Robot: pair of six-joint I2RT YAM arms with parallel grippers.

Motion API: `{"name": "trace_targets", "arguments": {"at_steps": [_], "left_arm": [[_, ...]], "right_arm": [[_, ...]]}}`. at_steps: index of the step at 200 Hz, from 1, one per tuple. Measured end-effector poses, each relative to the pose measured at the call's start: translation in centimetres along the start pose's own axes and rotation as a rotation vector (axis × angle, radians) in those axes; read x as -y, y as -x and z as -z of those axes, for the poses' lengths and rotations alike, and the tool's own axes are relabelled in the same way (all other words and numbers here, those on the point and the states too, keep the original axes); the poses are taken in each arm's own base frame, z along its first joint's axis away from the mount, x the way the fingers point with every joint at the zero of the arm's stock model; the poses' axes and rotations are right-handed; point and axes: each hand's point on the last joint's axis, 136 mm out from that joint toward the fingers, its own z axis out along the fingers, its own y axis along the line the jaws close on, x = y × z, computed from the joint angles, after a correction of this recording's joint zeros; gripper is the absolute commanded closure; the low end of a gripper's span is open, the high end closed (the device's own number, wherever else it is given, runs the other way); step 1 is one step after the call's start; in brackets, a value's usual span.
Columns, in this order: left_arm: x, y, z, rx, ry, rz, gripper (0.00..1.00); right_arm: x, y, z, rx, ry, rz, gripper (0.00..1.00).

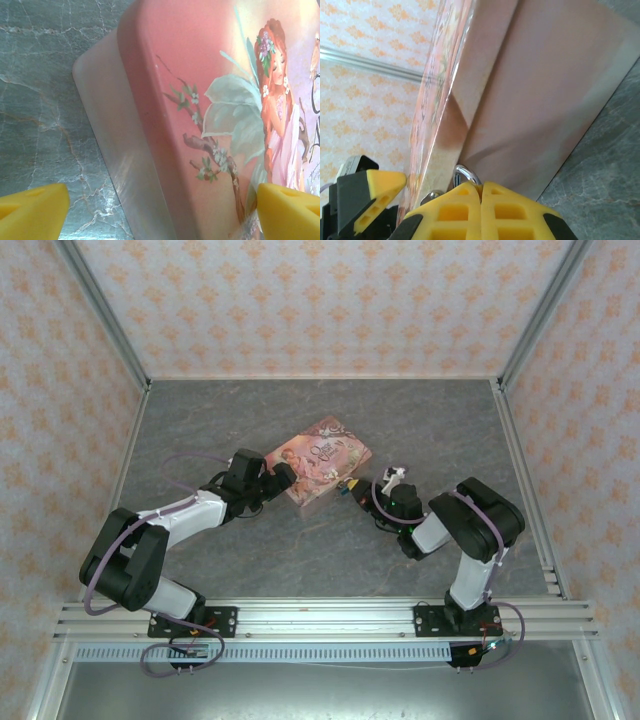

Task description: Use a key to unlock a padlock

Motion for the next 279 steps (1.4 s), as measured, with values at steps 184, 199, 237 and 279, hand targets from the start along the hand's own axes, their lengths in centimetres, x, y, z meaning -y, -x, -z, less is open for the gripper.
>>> {"name": "trace_targets", "arguments": {"at_steps": [184,199,237,279], "left_arm": [[0.5,4.7,11.7,0.345,-0.022,-0.183,0.00],[0.1,5.1,12.7,0.389,-0.012,-0.187,0.00],[-2.0,5.0,13.3,0.426,0.054,-0.183,0.00],[-3.8,4.5,13.2,0.424,0.111,-0.189,0.00]], "right_arm": [[-8.5,0.8,12.9,-0.258,-0.298,0.464,1.00],[-7.5,0.0,13.6,-0.323,-0.354,0.457,1.00],[-4.5,-2.4,14.5,-0.490,-0.497,0.410,1.00],[-2.2,-4.2,14.0,-0.637,-0.626,0.387,1.00]]}}
